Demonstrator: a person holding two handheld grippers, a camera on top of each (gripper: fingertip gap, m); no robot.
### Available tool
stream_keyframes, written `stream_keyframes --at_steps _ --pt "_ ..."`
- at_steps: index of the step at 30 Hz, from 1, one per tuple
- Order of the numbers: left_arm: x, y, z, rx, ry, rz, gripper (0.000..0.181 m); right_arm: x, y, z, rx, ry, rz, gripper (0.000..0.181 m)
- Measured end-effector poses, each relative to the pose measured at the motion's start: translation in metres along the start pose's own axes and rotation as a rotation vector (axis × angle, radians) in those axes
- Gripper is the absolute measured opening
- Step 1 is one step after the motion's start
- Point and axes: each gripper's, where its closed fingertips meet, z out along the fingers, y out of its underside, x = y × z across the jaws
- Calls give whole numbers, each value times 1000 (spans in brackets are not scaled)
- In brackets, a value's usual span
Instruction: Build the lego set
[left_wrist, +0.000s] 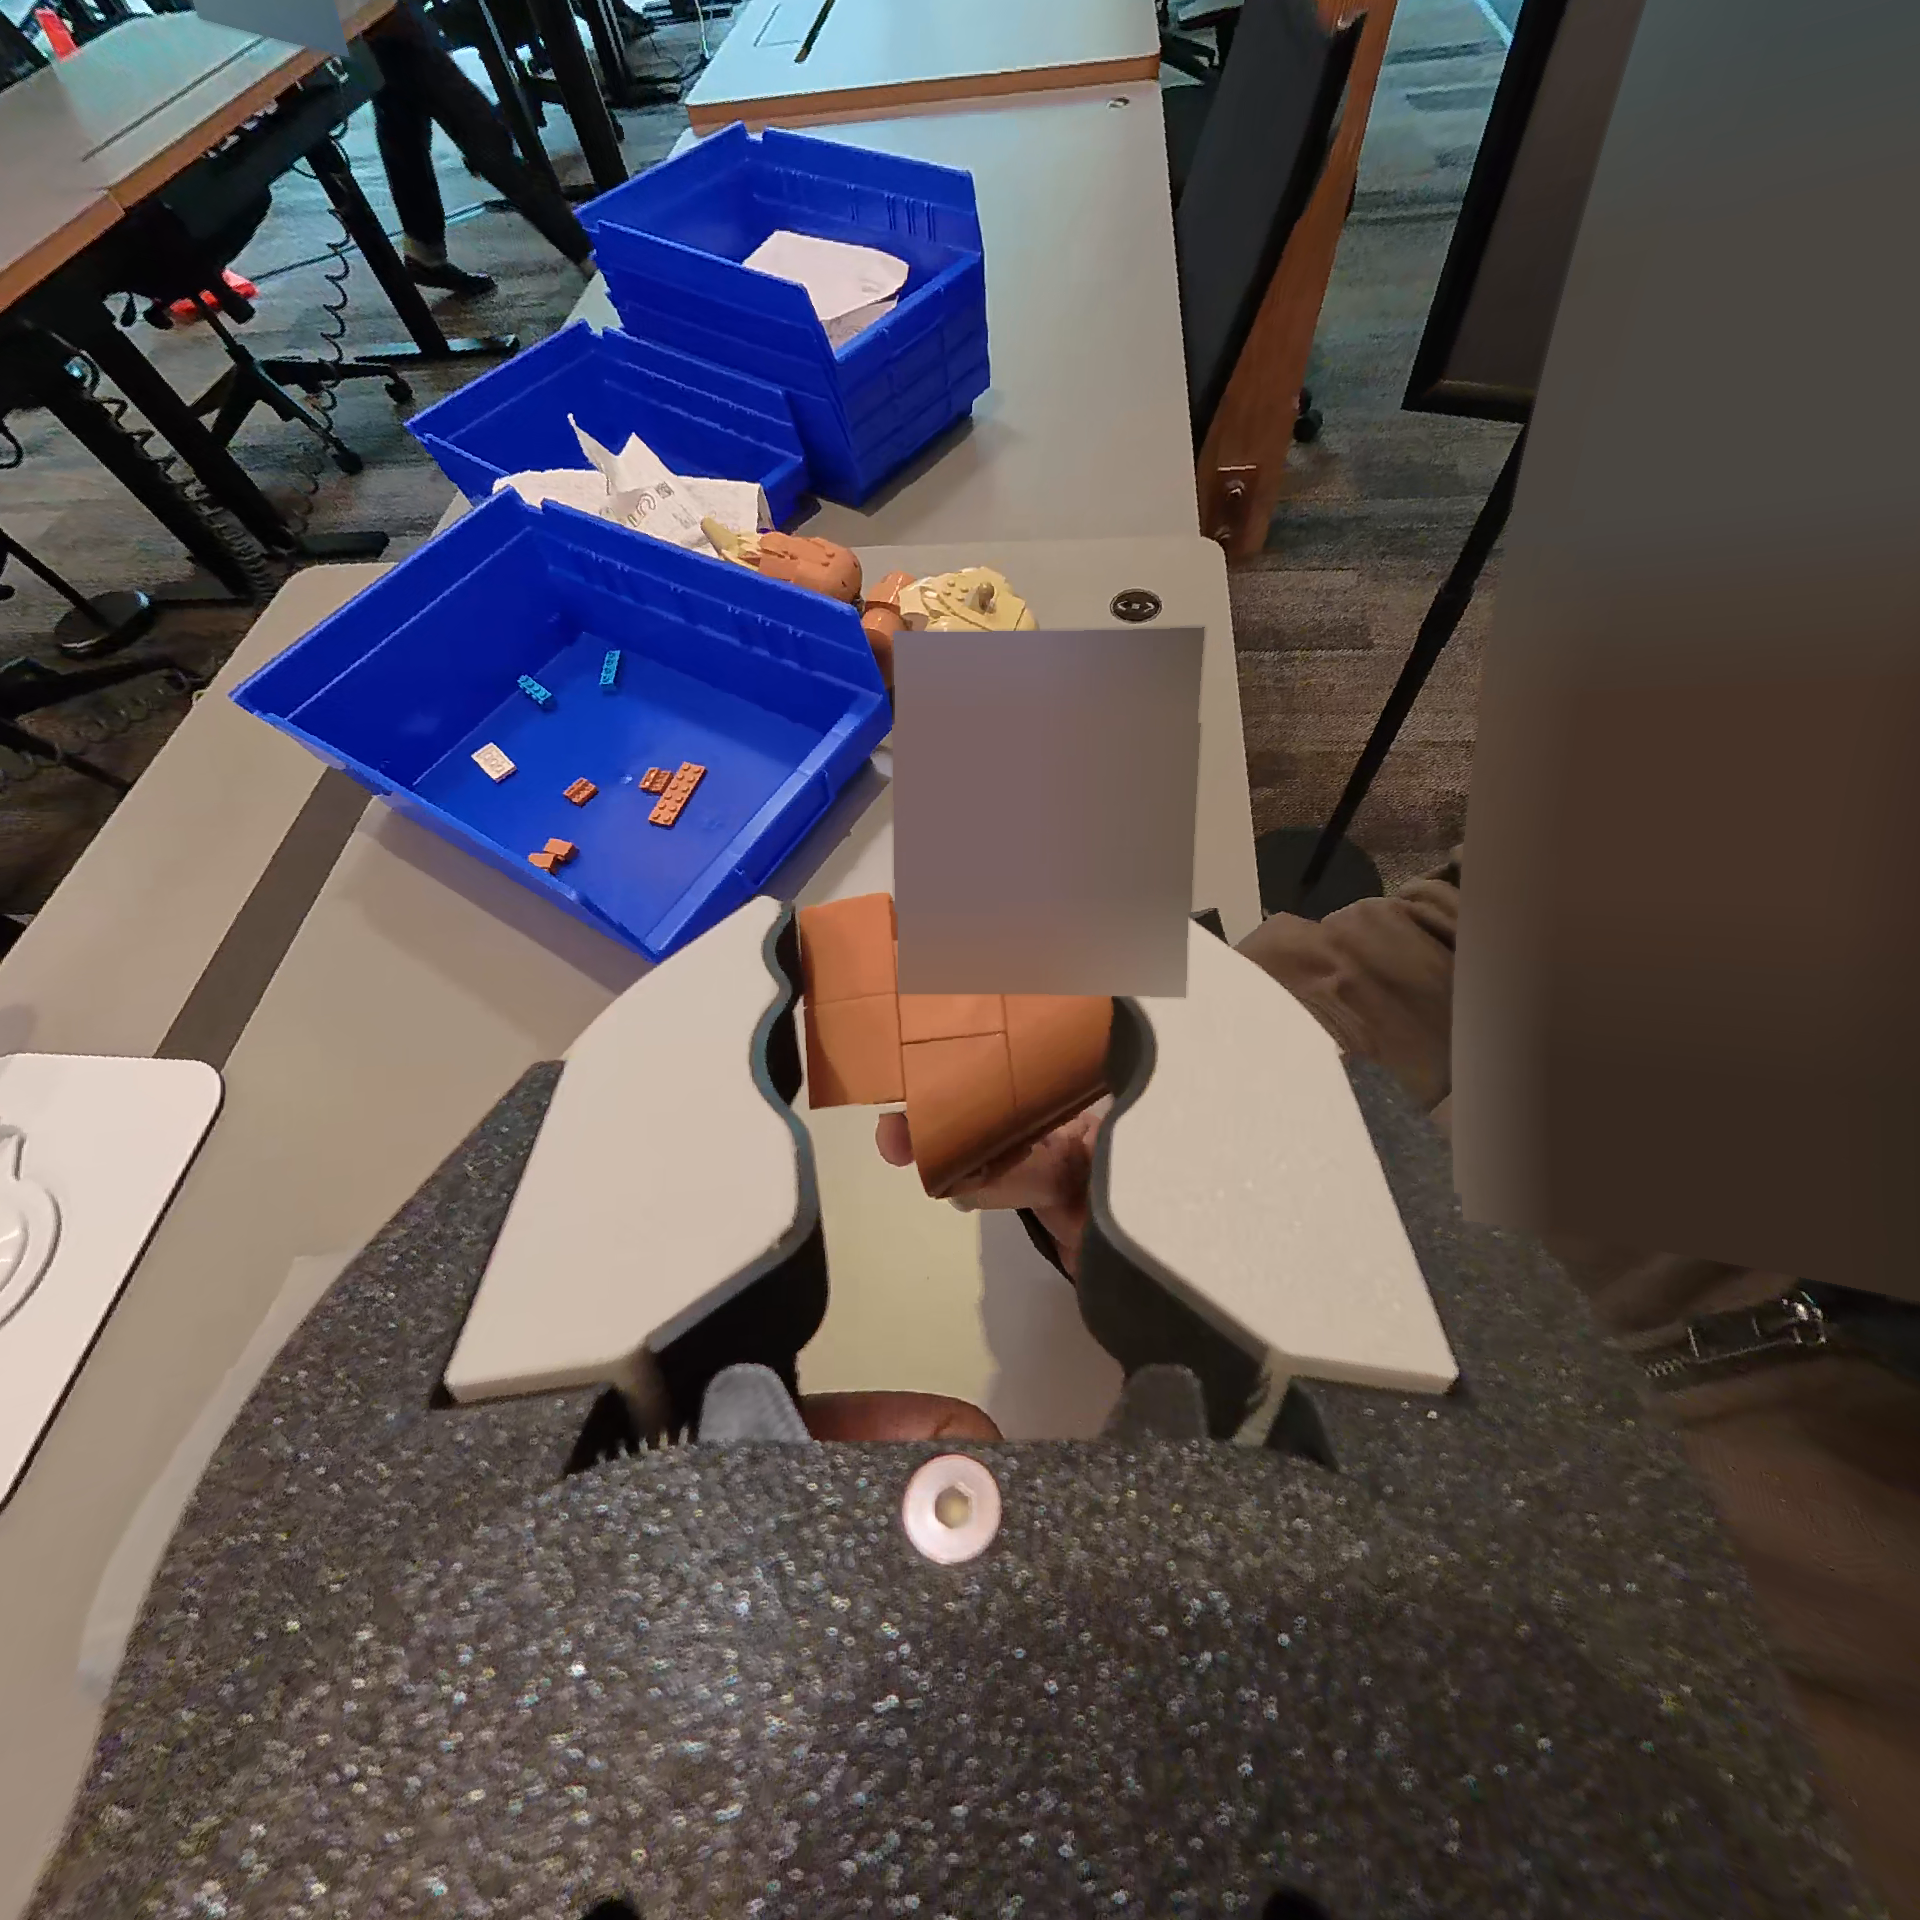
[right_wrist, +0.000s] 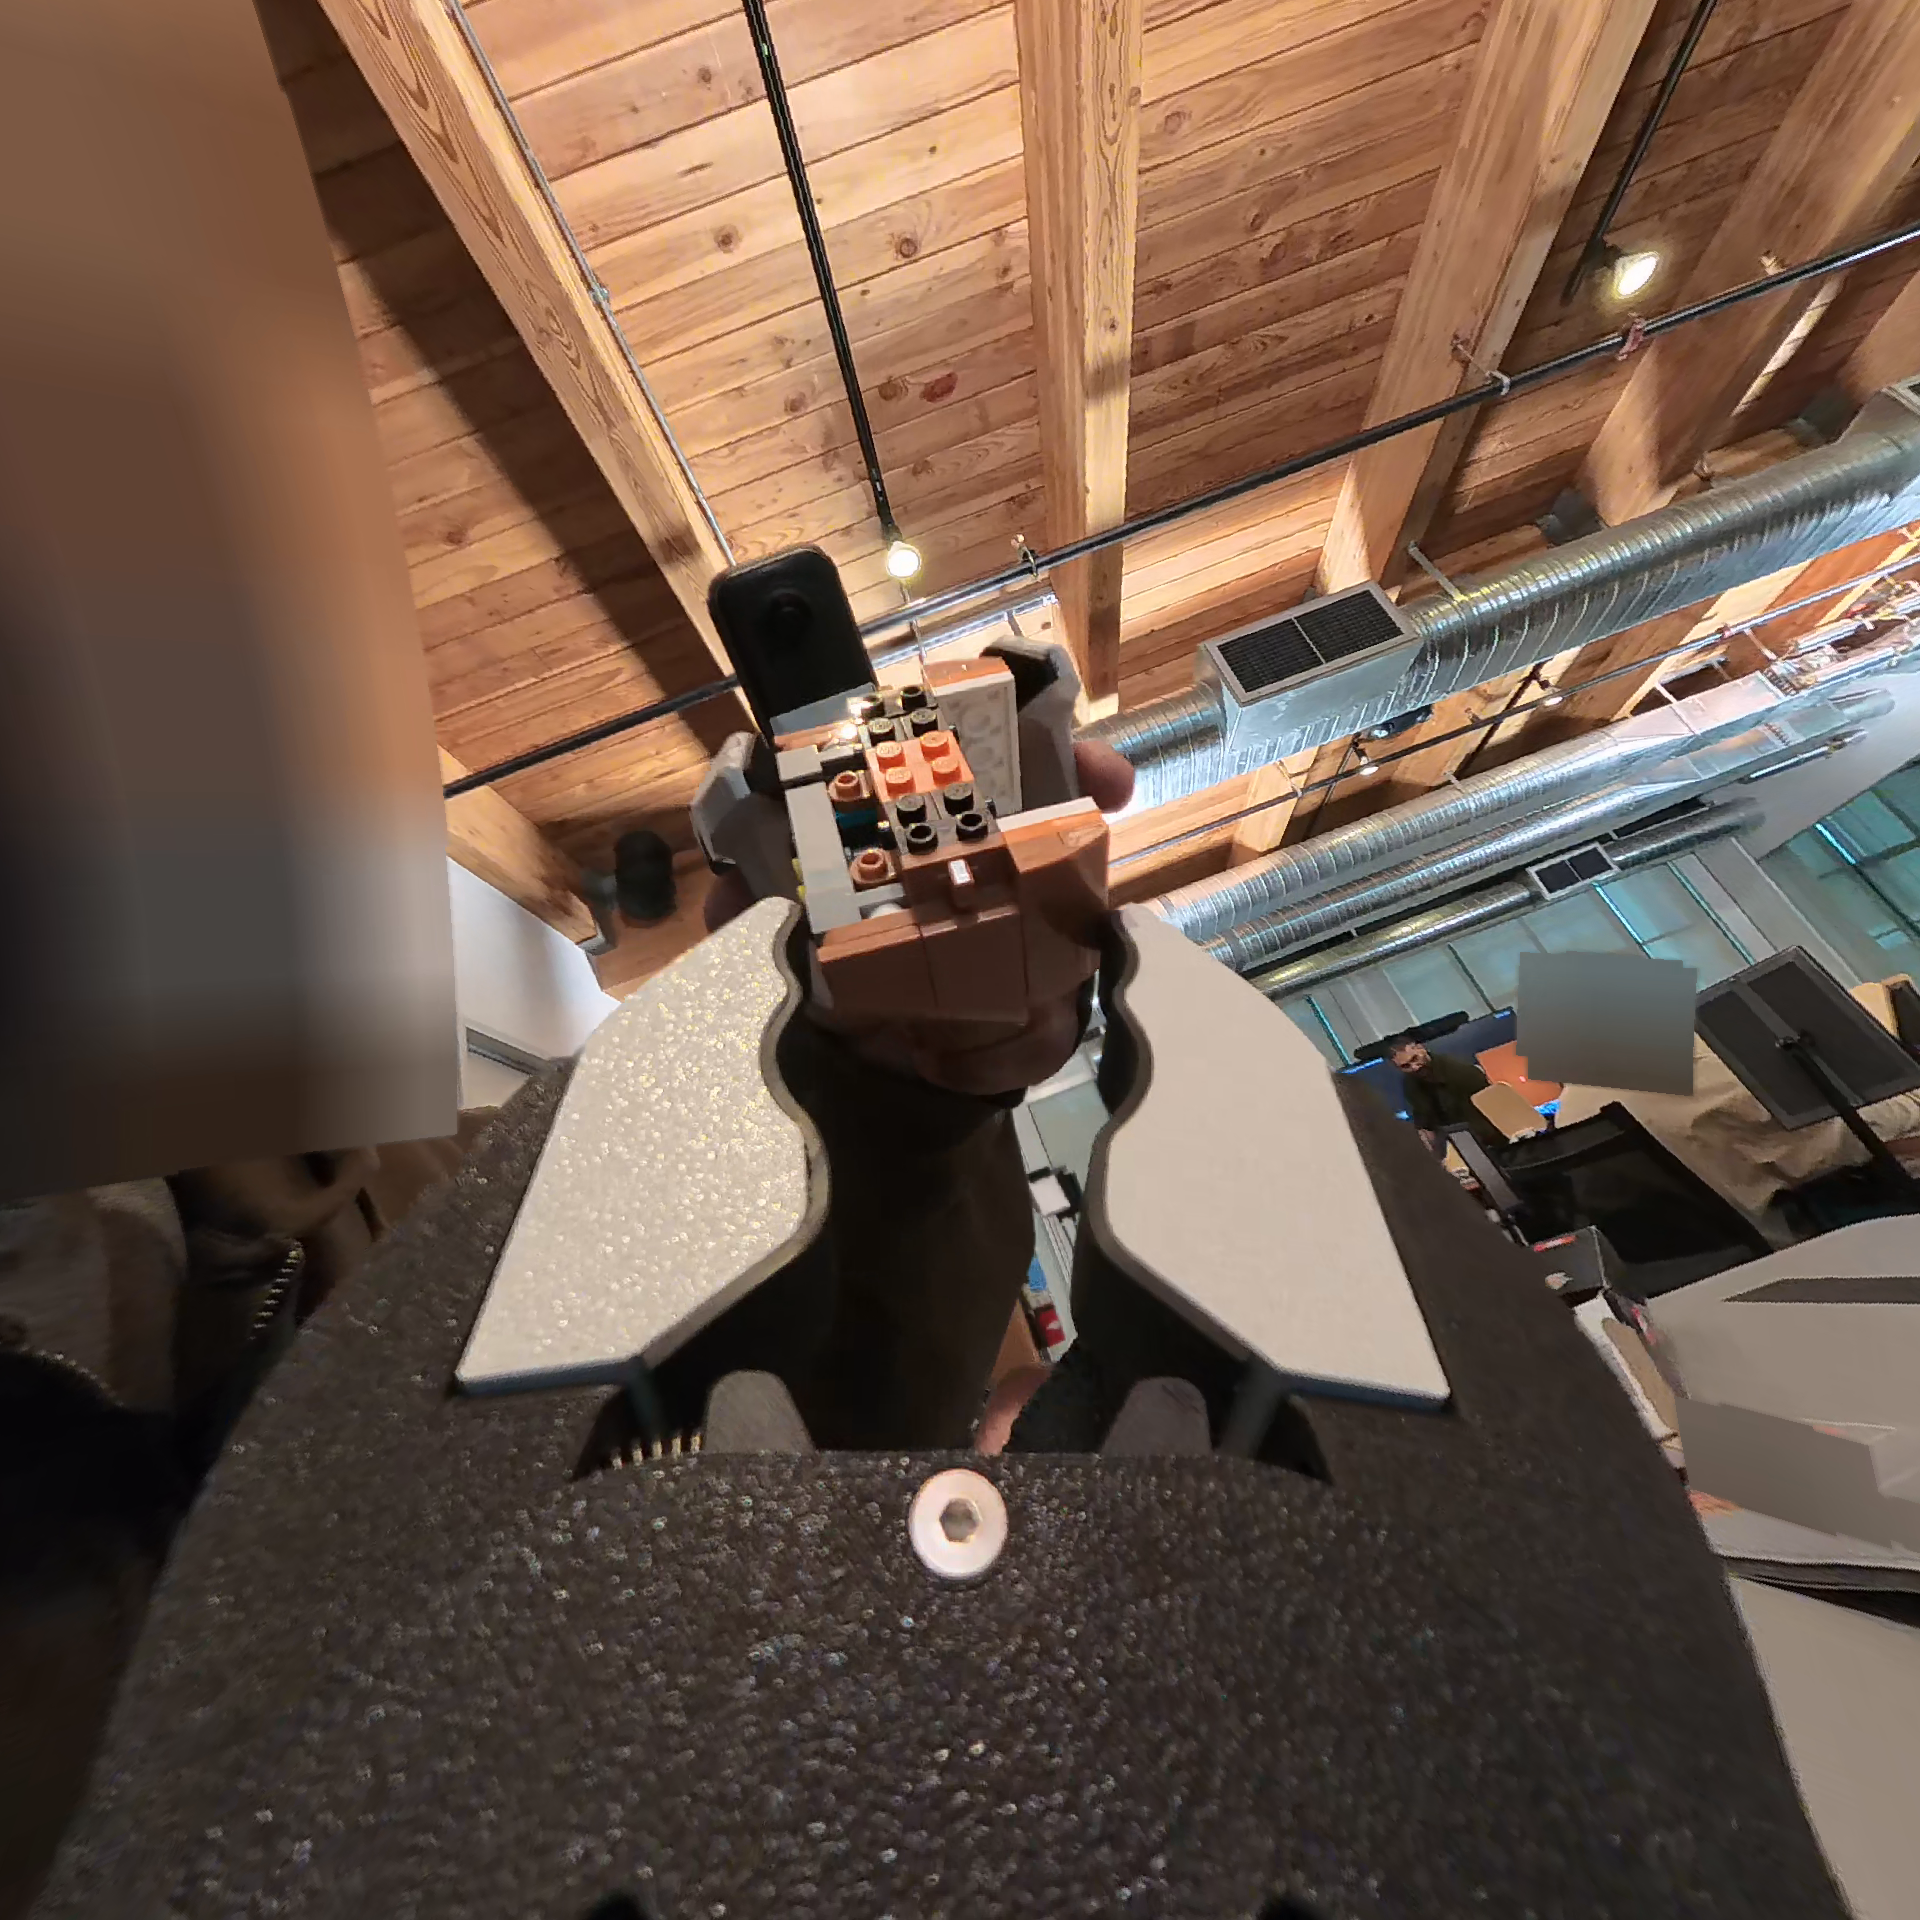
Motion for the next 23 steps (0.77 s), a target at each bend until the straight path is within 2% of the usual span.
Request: stream_keyframes --at_steps 23 --pt "-8 -2 14 -16 -19 -25 60 5 -6 -7 86 -17 118 54"
